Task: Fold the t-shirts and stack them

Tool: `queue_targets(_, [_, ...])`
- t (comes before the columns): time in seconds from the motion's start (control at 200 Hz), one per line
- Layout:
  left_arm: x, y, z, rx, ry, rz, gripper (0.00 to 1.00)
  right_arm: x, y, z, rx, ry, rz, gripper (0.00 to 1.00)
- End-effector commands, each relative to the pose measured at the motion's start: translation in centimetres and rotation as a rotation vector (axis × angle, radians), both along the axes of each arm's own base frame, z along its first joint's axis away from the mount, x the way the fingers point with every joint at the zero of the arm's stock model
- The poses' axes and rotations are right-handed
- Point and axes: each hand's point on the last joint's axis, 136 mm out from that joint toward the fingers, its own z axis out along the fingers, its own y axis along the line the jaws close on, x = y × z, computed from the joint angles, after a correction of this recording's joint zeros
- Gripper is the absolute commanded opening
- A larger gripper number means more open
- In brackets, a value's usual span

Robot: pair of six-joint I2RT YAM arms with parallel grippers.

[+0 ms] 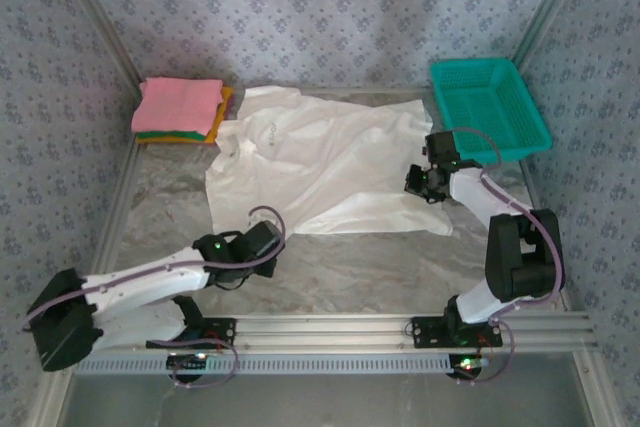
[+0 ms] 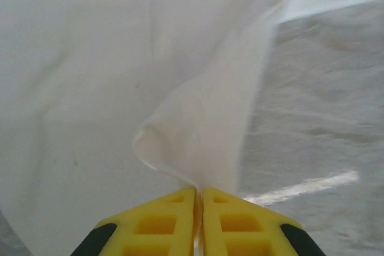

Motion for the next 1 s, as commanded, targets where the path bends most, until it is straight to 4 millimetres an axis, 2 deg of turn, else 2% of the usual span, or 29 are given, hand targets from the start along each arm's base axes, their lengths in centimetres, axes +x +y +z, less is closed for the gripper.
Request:
queue_targets(0.0, [1.8, 0.4, 6.4, -0.086, -0.234, -0.015, 0.25, 0.0, -0.3, -0.2, 0.003, 0.009, -0.017, 0.14])
queue_targets(0.045, [2.1, 1.0, 7.4, -0.135, -0.272, -0.005, 0.27, 0.1, -0.3, 0.0, 0.007, 0.005, -0.016, 0.14])
queue_targets(0.105, [2.6, 2.5, 7.6, -0.184, -0.27, 0.057, 0.34, 0.2, -0.2, 0.4, 0.013, 0.0, -0.015, 0.14])
queue_targets(0.165, [2.8, 3.9, 6.7, -0.217, -0.211, 0.112, 0.34, 0.0, -0.2, 0.7, 0.014, -0.004, -0.018, 0.15])
queue_targets(0.265, [2.4, 4.1, 4.9, -0.248, -0.105, 0.108, 0.39, -0.4, -0.6, 1.2, 0.002, -0.015, -0.022, 0.16])
queue_targets(0.335, [2.4, 3.5, 3.5, -0.239, -0.065, 0.085, 0.41, -0.5, -0.9, 1.2, 0.002, -0.013, -0.028, 0.17])
queue_targets(0.4, [3.3, 2.9, 2.5, -0.226, -0.046, 0.089, 0.41, -0.6, -1.1, 1.1, 0.002, -0.009, -0.032, 0.17])
queue_targets(0.515, [5.2, 0.3, 1.6, -0.255, -0.026, 0.052, 0.37, -0.4, -1.1, 1.0, 0.028, -0.009, -0.044, 0.17])
queue_targets(0.655, [6.6, -1.9, -1.6, -0.232, 0.045, 0.019, 0.31, -0.5, -1.4, 1.0, 0.033, 0.002, -0.061, 0.19])
queue_targets(0.78, [6.5, -1.7, -3.9, -0.171, 0.117, 0.042, 0.29, -3.0, -2.5, 0.3, 0.051, 0.114, -0.132, 0.24])
queue_targets(0.944, [5.4, 0.4, -4.4, -0.151, 0.128, 0.124, 0.31, -7.2, -5.1, 0.9, 0.116, 0.151, -0.27, 0.45])
queue_targets(0.994, [4.8, 1.2, -5.0, -0.142, 0.137, 0.15, 0.31, -8.5, -6.3, 0.5, 0.149, 0.168, -0.319, 0.46])
